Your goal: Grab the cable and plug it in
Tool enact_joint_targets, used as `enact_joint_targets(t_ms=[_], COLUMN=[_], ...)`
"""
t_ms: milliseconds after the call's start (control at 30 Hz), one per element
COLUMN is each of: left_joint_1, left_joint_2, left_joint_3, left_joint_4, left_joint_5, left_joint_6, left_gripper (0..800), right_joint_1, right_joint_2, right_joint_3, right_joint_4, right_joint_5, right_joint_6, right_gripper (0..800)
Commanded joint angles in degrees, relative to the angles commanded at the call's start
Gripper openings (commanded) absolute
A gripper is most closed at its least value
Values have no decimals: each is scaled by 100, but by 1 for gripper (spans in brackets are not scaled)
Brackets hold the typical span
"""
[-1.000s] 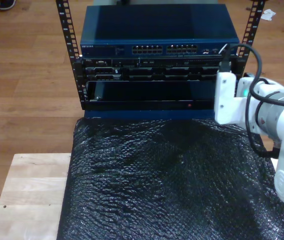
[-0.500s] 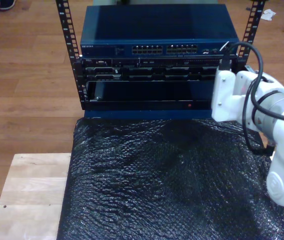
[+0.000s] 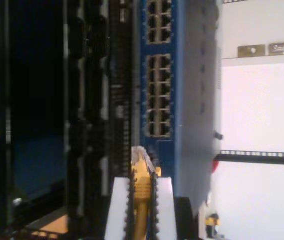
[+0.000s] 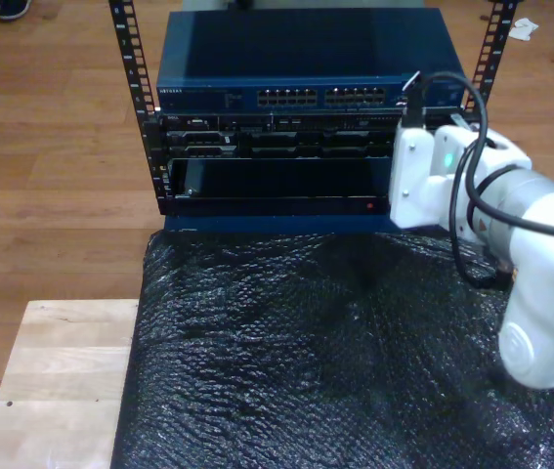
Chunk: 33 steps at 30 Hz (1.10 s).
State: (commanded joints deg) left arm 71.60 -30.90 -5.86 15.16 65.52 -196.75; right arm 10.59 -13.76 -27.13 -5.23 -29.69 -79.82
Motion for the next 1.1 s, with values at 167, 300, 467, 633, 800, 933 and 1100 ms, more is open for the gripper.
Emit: enact_joint_targets(t_ms=[167, 300, 467, 633, 800, 933, 1100], left_joint_1=[0, 0, 0, 0, 0, 0, 0], left_joint_2=[0, 0, 0, 0, 0, 0, 0], left_joint_3=[0, 0, 0, 0, 0, 0, -9], left_joint_4=[9, 0, 9, 9, 9, 0, 9], left_joint_5=[0, 0, -9, 0, 0, 0, 0], left_joint_6=[0, 0, 0, 0, 0, 0, 0], left_gripper=[800, 800, 800, 800, 800, 800, 800], right_joint_1=[-9, 9, 18, 26, 35, 290, 440], right_joint_2=[308, 264, 281, 360, 396, 422, 651], right_joint_3=[-158, -9, 26, -18, -44, -35, -255], right_joint_4=[0, 0, -18, -18, -35, -26, -35], right_joint_5=[-457, -484, -747, -756, -756, -756, -756], right_joint_6=[-18, -9, -18, -26, -35, -53, -62], right_gripper=[1, 1, 1, 0, 0, 0, 0])
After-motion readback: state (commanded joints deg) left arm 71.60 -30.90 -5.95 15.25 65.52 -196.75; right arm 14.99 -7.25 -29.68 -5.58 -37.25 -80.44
